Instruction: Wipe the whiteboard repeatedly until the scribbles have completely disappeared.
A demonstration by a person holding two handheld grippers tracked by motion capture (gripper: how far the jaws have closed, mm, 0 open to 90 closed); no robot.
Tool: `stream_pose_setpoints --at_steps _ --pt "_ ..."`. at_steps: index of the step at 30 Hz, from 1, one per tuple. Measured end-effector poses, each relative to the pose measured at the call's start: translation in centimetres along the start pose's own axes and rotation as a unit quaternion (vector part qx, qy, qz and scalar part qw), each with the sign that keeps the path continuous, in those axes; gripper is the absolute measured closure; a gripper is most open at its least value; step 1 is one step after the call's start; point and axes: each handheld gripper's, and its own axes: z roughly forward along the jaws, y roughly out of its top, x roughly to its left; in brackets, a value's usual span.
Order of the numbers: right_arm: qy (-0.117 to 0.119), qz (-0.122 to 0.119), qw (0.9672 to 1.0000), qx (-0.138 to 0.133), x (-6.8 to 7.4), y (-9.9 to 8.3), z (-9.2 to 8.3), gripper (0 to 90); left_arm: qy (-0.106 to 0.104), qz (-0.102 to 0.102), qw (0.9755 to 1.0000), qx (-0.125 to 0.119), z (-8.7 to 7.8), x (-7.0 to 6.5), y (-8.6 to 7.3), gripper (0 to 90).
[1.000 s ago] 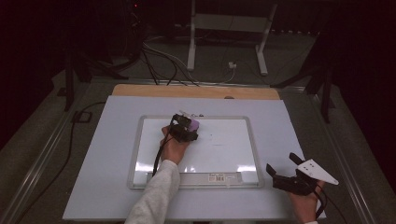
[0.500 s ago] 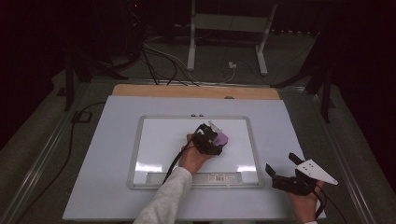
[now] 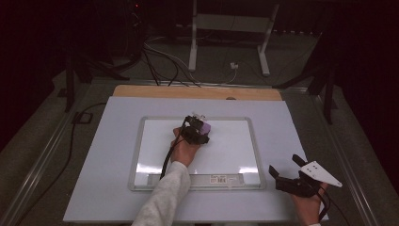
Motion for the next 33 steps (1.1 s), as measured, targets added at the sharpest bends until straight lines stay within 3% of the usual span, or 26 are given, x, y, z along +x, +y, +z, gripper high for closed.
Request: stream_pose_setpoints --at_steps 5,12,17,21,23,25,29,33 --pt "0.001 -0.003 1.0 0.001 0.1 0.0 0.1 0.2 -0.028 0.012 0.9995 -0.004 0.0 -1.6 0.1 41.8" --pt "0.0 -0.002 1.0 0.0 0.0 0.0 0.1 0.1 -0.065 0.044 0.9969 -0.009 -0.2 -4.7 0.1 41.8" --pt "0.002 -0.003 1.0 0.002 0.1 0.0 0.1 0.2 -0.089 0.082 0.9926 -0.006 -0.5 -7.2 0.1 41.8" --pt "0.002 -0.003 1.0 0.001 0.1 0.0 0.1 0.1 -0.106 0.101 0.9892 -0.009 -0.6 -8.7 0.2 41.8" --pt "0.002 -0.003 1.0 0.001 0.1 0.0 0.1 0.2 -0.104 0.11 0.9884 -0.01 -0.7 -9.0 0.2 41.8" --pt "0.002 -0.002 1.0 0.001 0.1 0.0 0.1 0.2 -0.102 0.105 0.9892 -0.008 -0.6 -8.8 0.2 41.8" --pt "0.001 -0.002 1.0 0.0 0.0 0.0 0.0 0.2 -0.064 0.092 0.9937 -0.007 -0.5 -7.6 0.4 41.8" --pt "0.0 0.001 1.0 -0.001 -0.1 0.0 -0.1 0.2 -0.023 0.08 0.9965 0.0 -0.5 -5.9 0.4 41.8"
